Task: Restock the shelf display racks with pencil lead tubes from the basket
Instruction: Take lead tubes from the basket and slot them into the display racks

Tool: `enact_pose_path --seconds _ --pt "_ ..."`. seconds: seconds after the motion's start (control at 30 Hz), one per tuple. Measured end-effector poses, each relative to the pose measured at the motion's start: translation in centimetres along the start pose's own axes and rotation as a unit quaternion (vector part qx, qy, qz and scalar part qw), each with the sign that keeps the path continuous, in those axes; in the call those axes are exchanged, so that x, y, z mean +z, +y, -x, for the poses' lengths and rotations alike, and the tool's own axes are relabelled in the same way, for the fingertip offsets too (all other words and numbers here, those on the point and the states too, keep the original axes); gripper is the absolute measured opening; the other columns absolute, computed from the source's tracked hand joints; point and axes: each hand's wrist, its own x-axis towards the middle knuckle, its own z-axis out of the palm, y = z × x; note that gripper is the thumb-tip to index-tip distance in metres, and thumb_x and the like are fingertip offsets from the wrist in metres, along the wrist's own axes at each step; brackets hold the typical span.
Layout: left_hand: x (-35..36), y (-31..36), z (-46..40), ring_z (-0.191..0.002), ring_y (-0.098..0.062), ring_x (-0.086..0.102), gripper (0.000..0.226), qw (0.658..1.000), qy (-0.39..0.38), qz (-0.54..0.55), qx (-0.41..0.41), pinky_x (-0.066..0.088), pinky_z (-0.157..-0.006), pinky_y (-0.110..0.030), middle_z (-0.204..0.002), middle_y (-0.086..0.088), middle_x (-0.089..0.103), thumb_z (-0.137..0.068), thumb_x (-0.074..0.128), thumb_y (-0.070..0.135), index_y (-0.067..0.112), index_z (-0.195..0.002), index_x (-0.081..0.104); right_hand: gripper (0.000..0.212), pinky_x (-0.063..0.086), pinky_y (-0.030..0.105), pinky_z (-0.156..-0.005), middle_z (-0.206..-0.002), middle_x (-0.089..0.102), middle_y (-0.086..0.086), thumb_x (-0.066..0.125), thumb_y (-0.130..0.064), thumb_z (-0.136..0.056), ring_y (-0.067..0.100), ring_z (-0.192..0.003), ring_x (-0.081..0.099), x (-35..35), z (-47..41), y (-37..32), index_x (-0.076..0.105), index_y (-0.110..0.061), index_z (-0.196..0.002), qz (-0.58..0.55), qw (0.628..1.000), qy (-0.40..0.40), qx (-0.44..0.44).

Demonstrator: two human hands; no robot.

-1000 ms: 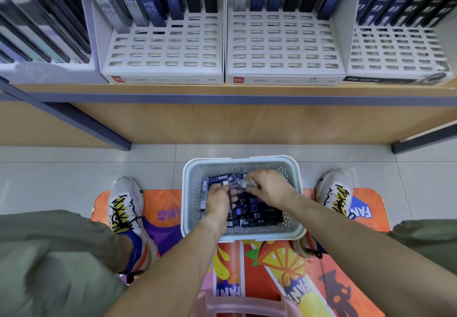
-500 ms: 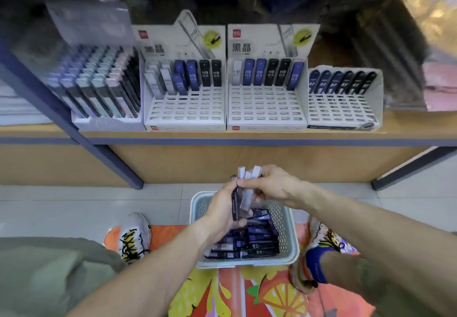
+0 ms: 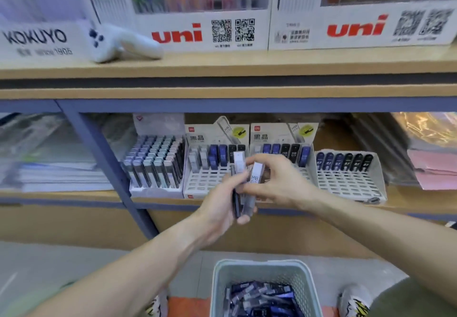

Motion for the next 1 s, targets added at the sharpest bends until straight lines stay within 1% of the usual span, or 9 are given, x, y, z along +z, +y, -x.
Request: enact_pose_path --seconds 0.07,0.13,0.27,0.4,0.53,0.67,0.73,0.87,1.0 --pt "-0.5 1.0 -0.4 -0.064 -0.028 0.057 0.043 1.0 0.003 -0.007 0.009 0.031 -0.04 -0.029 -0.075 -0.013 0.059 -0.099 0.058 0.031 0.004 -0.129 0.046 0.049 0.061 0.035 -0.073 -0.092 0.076 -0.007 0.09 -0.029 -0.074 0.009 -0.073 0.072 0.0 -1.0 -0.7 0.067 -0.024 -0.117 0.02 0.999 0.024 -0.01" --pt "-1.0 1.7 -0.8 -0.067 -0.031 0.059 0.036 1.0 0.008 -0.009 0.013 0.029 -0.041 -0.029 -0.079 -0.016 0.063 -0.102 0.055 0.025 0.005 -0.129 0.044 0.053 0.059 0.032 -0.066 -0.096 0.074 -0.008 0.092 -0.025 -0.072 0.005 -0.064 0.067 0.3 -2.0 -0.8 0.063 -0.026 -0.116 0.009 0.999 0.037 -0.011" --pt "-2.5 2.0 -2.0 -0.065 -0.032 0.064 0.04 0.999 0.037 -0.004 0.014 0.03 -0.039 -0.027 -0.084 -0.019 0.069 -0.105 0.051 0.023 -0.005 -0.132 0.042 0.058 0.06 0.035 -0.066 -0.085 0.073 0.0 0.094 -0.023 -0.069 0.019 -0.067 0.07 1.4 -3.8 0.8 0.058 -0.026 -0.114 -0.069 0.996 0.045 0.013" --pt "-4.2 1.3 -3.6 -0.059 -0.029 0.06 0.036 0.997 0.071 0.024 -0.001 0.029 -0.038 -0.026 -0.071 -0.017 0.059 -0.105 0.048 0.024 -0.006 -0.126 0.048 0.044 0.06 0.032 -0.08 -0.088 0.072 0.003 0.085 -0.013 -0.08 0.015 -0.079 0.072 2.4 -5.8 2.3 0.064 -0.026 -0.117 -0.124 0.991 0.027 0.047" --pt "-5.2 1.6 -4.5 -0.059 -0.026 0.057 0.026 0.994 0.093 0.061 -0.018 0.029 -0.04 -0.026 -0.073 -0.014 0.062 -0.106 0.044 0.024 0.002 -0.11 0.057 0.036 0.063 0.038 -0.083 -0.092 0.073 0.011 0.078 -0.007 -0.087 0.029 -0.093 0.073 3.7 -7.7 2.9 0.067 -0.023 -0.118 -0.19 0.978 0.052 0.072" --pt "-6.7 1.9 -4.7 -0.059 -0.025 0.057 0.027 0.988 0.139 0.063 -0.003 0.033 -0.041 -0.027 -0.086 -0.021 0.066 -0.105 0.041 0.021 0.001 -0.109 0.06 0.032 0.063 0.041 -0.081 -0.085 0.076 0.007 0.076 -0.006 -0.088 0.03 -0.088 0.074 4.8 -9.1 2.7 0.066 -0.021 -0.113 -0.21 0.971 0.085 0.074" --pt "-7.3 1.6 -4.7 -0.054 -0.023 0.054 0.02 0.979 0.192 0.073 0.0 0.031 -0.039 -0.026 -0.075 -0.016 0.063 -0.104 0.042 0.018 0.004 -0.104 0.057 0.029 0.062 0.045 -0.084 -0.083 0.075 0.006 0.076 -0.008 -0.089 0.026 -0.082 0.074 5.4 -9.9 2.7 0.066 -0.024 -0.11 -0.218 0.965 0.126 0.073" --pt "-7.9 0.5 -4.4 -0.044 -0.016 0.039 0.015 0.961 0.269 0.068 -0.001 0.022 -0.038 -0.022 -0.062 -0.002 0.049 -0.103 0.043 0.017 0.009 -0.101 0.055 0.027 0.061 0.045 -0.082 -0.082 0.073 0.0 0.074 -0.013 -0.09 0.017 -0.08 0.073 6.9 -11.6 2.9 0.062 -0.035 -0.101 -0.184 0.957 0.22 0.04" --pt "-8.4 -0.2 -3.4 -0.043 -0.015 0.034 0.02 0.953 0.29 0.09 -0.012 0.017 -0.041 -0.022 -0.06 -0.001 0.045 -0.101 0.039 0.021 0.011 -0.097 0.055 0.026 0.06 0.033 -0.077 -0.084 0.069 -0.012 0.07 -0.015 -0.093 0.0 -0.081 0.067 8.4 -12.6 3.2 0.057 -0.035 -0.103 -0.055 0.97 0.235 -0.015"
